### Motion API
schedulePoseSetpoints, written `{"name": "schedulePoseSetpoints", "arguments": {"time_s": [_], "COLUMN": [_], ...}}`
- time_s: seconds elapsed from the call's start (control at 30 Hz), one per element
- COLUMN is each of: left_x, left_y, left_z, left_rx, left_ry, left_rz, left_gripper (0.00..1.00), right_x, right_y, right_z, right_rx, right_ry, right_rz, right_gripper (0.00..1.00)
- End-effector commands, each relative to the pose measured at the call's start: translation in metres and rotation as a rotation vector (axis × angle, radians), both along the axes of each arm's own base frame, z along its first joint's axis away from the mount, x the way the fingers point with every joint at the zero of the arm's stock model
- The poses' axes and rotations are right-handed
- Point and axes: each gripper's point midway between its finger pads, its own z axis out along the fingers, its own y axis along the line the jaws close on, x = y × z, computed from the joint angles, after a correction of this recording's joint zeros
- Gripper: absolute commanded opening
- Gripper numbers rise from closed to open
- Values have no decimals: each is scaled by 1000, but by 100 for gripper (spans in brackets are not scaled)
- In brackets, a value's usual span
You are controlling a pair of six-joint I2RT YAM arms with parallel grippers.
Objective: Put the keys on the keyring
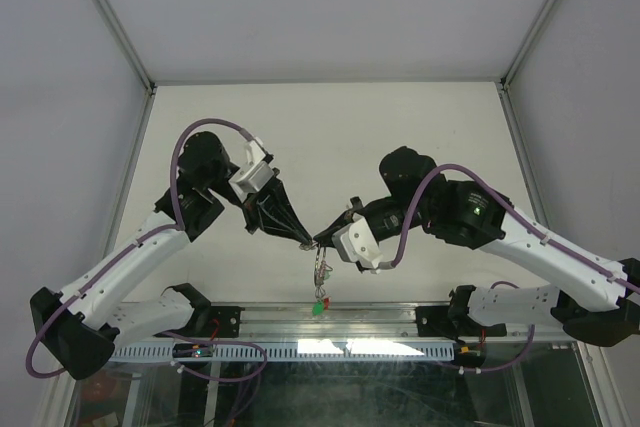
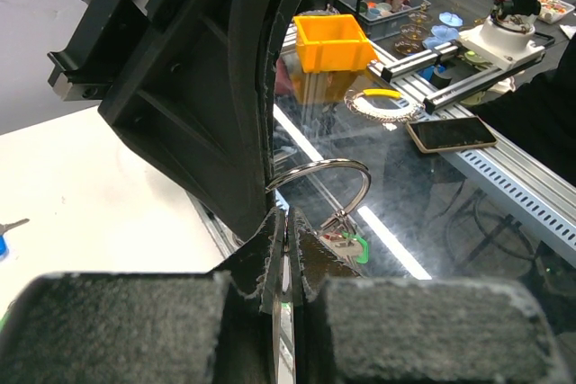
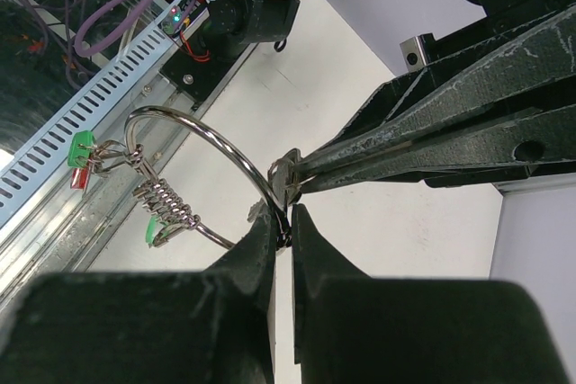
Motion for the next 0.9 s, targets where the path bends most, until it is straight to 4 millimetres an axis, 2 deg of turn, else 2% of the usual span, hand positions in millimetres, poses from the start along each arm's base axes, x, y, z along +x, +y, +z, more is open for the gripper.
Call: {"name": "schedulePoseSetpoints", "arguments": {"time_s": [0.0, 0.87], "left_x": [-11, -26], "left_y": [3, 7], "left_z": [9, -8], "left_rx": [-17, 45], "left_ry": [-32, 47], "left_rz": [-66, -114], "left_gripper": [0, 0], "right_x": [3, 7], "right_y": [5, -2], "right_z": [40, 41], "right_rx": [113, 92], "right_ry": [-65, -84], "right_rz": [4, -30], "right_gripper": [0, 0]}}
